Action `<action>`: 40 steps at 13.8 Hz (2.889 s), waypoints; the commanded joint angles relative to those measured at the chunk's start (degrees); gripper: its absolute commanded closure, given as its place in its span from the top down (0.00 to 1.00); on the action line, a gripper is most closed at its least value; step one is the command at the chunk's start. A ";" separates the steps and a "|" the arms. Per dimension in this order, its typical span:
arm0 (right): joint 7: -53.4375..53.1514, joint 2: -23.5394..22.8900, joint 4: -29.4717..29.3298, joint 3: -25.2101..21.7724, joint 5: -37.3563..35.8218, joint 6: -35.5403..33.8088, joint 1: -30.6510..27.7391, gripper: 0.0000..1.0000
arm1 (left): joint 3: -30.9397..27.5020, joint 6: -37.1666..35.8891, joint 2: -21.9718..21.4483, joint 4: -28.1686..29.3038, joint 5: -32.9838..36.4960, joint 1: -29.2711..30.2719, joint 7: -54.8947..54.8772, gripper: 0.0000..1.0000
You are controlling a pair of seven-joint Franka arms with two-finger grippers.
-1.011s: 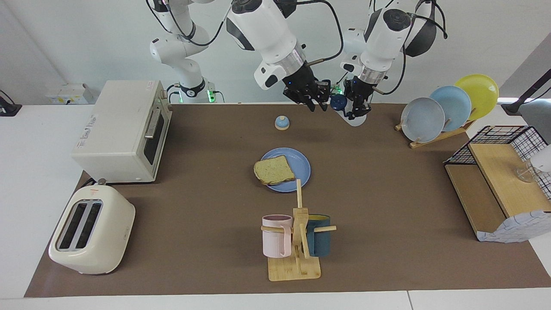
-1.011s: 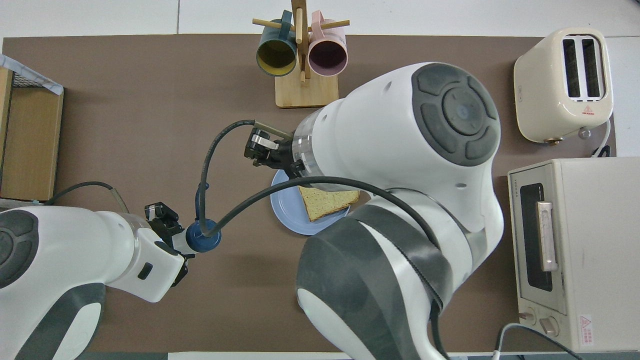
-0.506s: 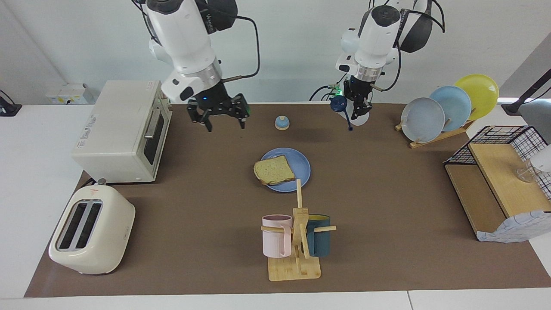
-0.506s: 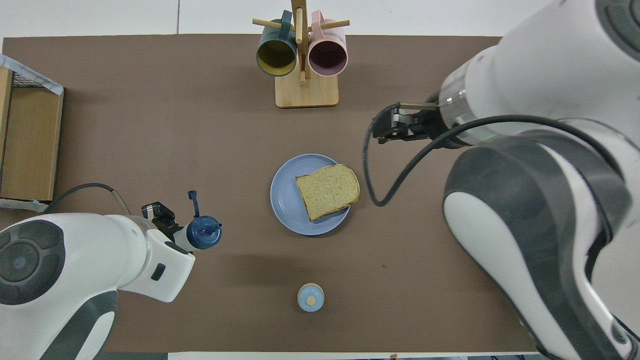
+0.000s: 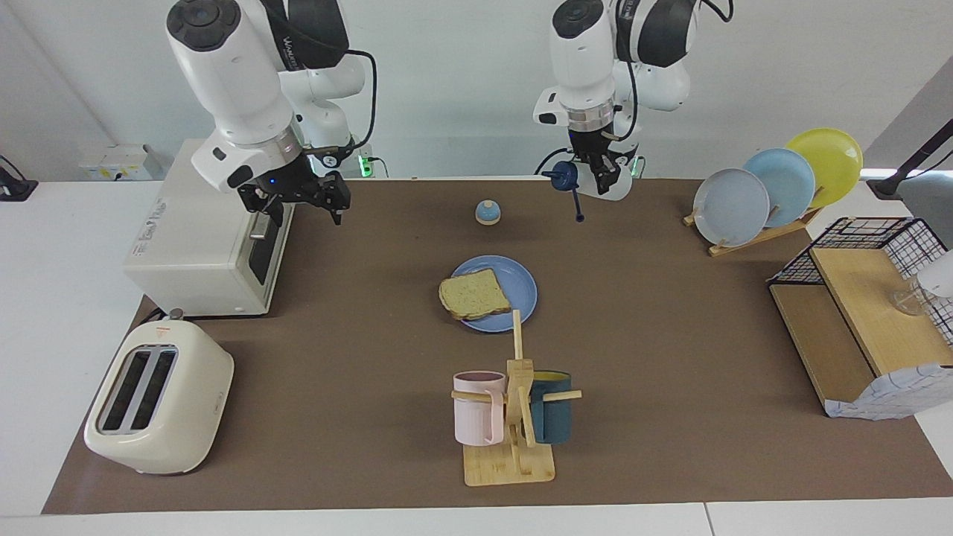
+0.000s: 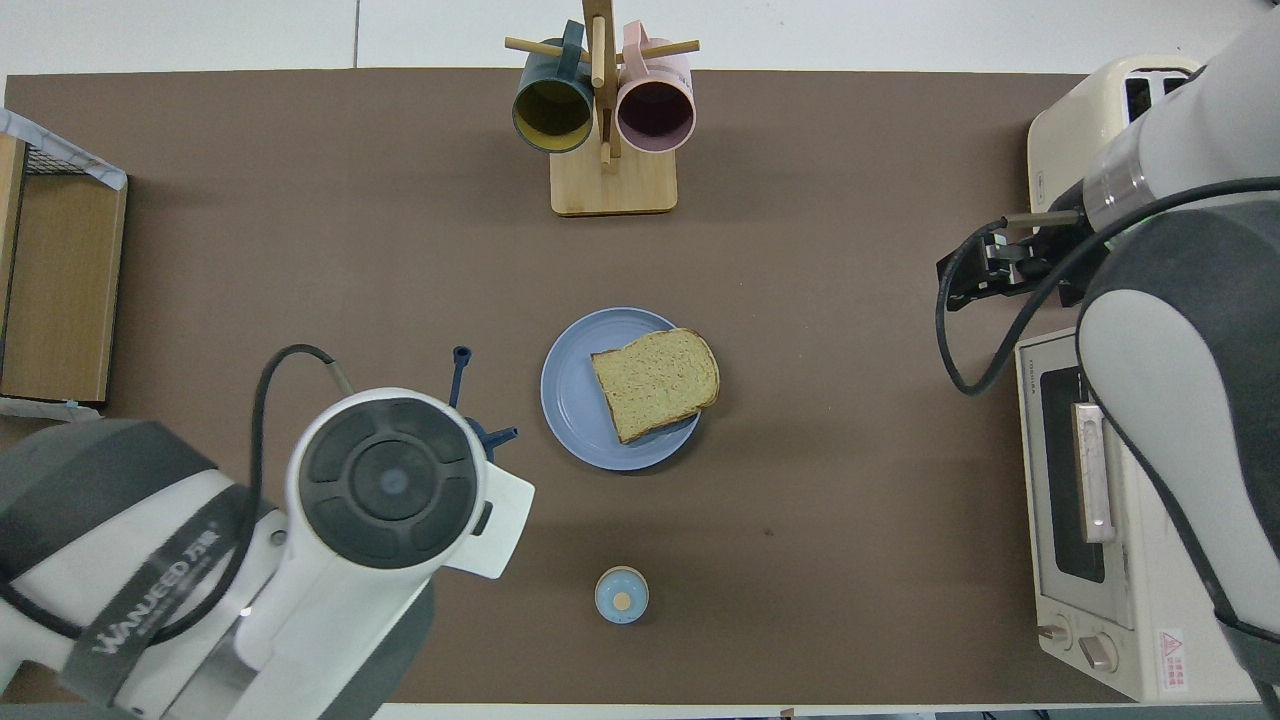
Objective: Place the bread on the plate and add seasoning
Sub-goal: 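Tilt the bottle over the bread and shake it with the left gripper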
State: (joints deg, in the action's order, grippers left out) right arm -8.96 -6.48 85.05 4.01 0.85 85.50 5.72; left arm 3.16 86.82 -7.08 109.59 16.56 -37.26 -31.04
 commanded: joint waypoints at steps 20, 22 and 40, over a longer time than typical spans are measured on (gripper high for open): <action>10.02 5.69 11.10 -3.66 -4.19 7.58 -4.75 1.00 | 1.93 -26.44 45.58 -28.03 42.05 -20.84 3.10 0.00; 10.11 5.25 10.92 -3.92 -4.02 7.58 -4.75 1.00 | 1.93 -25.74 47.85 -27.77 47.05 -20.92 2.21 0.00; 10.81 7.35 11.45 -3.92 -4.11 4.94 -4.40 1.00 | 1.49 -17.82 48.57 -26.27 53.67 -14.95 2.12 0.00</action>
State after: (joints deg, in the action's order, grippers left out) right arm 0.27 -0.29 95.09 -0.27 -2.41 90.49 1.82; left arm 4.68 68.82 41.22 83.63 68.94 -51.96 -28.11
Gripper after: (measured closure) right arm 0.000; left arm 0.551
